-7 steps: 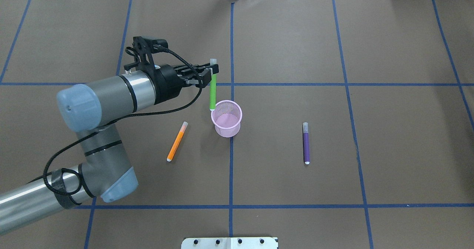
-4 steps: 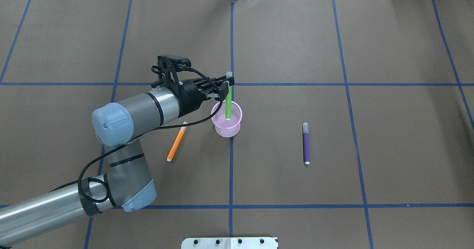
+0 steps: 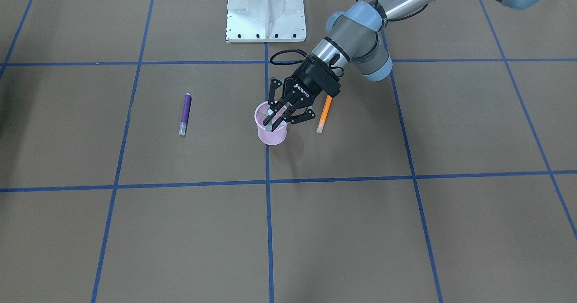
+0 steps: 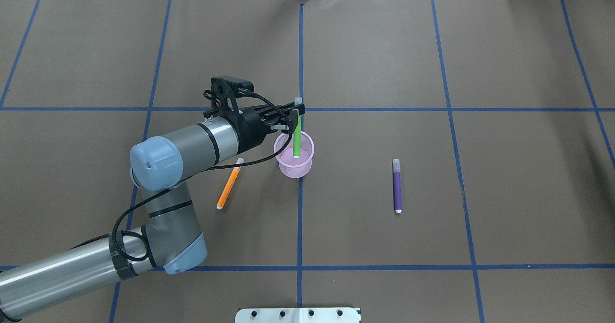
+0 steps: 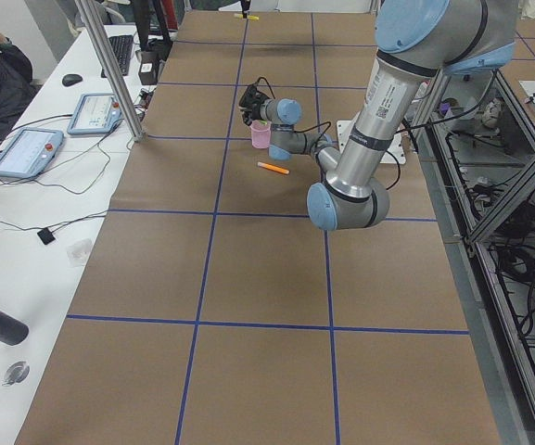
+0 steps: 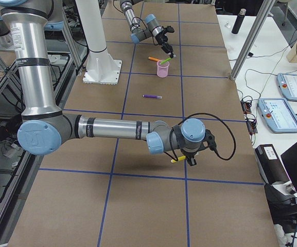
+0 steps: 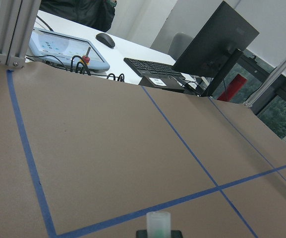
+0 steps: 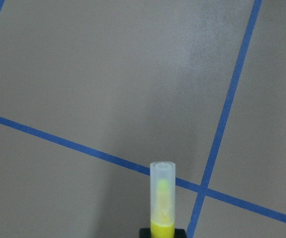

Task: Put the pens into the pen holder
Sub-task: 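Carry the green marker over the pink cup and release it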

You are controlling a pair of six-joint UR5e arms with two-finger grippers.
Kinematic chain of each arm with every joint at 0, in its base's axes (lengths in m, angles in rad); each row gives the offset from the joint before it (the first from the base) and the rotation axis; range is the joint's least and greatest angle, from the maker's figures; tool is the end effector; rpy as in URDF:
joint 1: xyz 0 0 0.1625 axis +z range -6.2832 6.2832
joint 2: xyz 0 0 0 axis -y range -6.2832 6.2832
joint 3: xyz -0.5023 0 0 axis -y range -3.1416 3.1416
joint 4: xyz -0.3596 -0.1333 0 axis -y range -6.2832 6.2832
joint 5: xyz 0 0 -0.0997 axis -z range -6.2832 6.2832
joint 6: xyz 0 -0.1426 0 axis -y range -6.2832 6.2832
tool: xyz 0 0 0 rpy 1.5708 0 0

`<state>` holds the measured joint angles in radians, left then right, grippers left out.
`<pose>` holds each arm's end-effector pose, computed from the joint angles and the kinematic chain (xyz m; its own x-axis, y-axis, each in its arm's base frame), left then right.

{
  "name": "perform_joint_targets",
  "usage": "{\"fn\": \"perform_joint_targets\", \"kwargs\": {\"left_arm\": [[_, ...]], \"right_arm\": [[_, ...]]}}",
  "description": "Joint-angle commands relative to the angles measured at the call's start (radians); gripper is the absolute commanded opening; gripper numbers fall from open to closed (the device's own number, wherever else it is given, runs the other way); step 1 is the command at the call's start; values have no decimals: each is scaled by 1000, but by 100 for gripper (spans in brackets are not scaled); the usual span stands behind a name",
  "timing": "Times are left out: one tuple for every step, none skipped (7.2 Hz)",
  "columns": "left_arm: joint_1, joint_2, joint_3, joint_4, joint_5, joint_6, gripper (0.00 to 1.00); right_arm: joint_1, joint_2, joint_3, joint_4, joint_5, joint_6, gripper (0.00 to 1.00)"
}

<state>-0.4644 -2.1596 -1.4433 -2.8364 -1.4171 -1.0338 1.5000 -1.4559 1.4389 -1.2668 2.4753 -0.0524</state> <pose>0.5784 -0.4633 0.2998 0.1761 0.4772 -0.8610 0.5676 0.6654 0.4849 -0.0169 -0.5379 0.7239 0.5964 -0.3154 0.7381 0.0992 0.9415 0.3222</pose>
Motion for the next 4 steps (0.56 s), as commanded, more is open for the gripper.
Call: {"fn": "perform_joint_targets", "kwargs": {"left_arm": [[1, -2, 20, -17, 0, 1, 11], [1, -2, 20, -17, 0, 1, 84], [0, -2, 6, -12, 0, -6, 99], [-2, 4, -11, 0, -6, -8, 100]], "right_arm": [[-7, 5, 29, -2, 19, 2, 0], [-9, 26, 34, 7, 22, 9, 0], [-21, 29, 75, 9, 19, 43, 0], [-32, 45, 107, 7, 19, 78, 0]]}}
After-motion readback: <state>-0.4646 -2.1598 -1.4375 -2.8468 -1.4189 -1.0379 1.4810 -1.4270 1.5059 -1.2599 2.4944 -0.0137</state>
